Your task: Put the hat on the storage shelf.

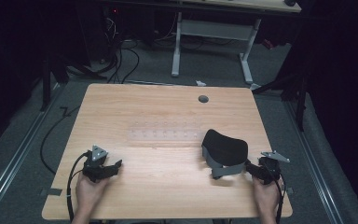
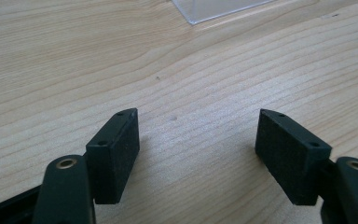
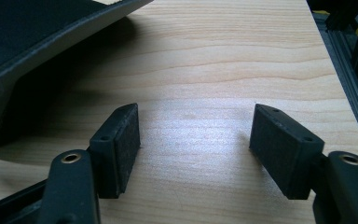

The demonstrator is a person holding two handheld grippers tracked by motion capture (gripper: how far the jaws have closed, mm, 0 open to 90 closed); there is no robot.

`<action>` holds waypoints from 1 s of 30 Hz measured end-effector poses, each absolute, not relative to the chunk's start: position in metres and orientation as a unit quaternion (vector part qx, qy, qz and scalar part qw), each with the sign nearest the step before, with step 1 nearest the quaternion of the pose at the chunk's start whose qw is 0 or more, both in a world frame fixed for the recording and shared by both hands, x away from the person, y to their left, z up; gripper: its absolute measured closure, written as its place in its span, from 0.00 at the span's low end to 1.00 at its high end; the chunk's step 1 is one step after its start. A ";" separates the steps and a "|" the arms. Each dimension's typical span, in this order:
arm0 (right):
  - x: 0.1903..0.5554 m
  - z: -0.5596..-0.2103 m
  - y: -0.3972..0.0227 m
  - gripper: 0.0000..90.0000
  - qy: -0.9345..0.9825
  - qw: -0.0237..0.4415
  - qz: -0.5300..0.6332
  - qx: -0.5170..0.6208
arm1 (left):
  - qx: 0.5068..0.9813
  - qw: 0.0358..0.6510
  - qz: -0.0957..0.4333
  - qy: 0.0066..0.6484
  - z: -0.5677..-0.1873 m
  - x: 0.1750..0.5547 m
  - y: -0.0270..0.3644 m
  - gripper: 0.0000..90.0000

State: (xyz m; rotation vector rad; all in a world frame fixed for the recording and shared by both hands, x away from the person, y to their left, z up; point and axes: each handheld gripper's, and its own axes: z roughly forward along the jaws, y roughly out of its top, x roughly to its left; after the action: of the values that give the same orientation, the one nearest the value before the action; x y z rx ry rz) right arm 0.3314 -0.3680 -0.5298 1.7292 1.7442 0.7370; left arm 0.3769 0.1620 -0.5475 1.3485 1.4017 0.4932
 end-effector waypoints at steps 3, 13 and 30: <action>0.331 -0.530 -0.368 0.38 0.652 0.285 0.274 0.646 | 0.567 0.537 0.208 0.589 -0.548 0.377 0.162 0.34; 0.331 -0.529 -0.368 0.46 0.654 0.285 0.278 0.643 | 0.567 0.537 0.210 0.589 -0.548 0.377 0.162 0.34; 0.331 -0.529 -0.370 0.57 0.660 0.284 0.285 0.634 | 0.567 0.536 0.210 0.589 -0.548 0.377 0.162 0.34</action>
State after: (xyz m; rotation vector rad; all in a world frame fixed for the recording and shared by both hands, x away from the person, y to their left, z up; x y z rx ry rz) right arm 0.3307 -0.3704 -0.5291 1.6972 1.7669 0.7620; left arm 0.3769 0.1617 -0.5476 1.3490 1.4028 0.4993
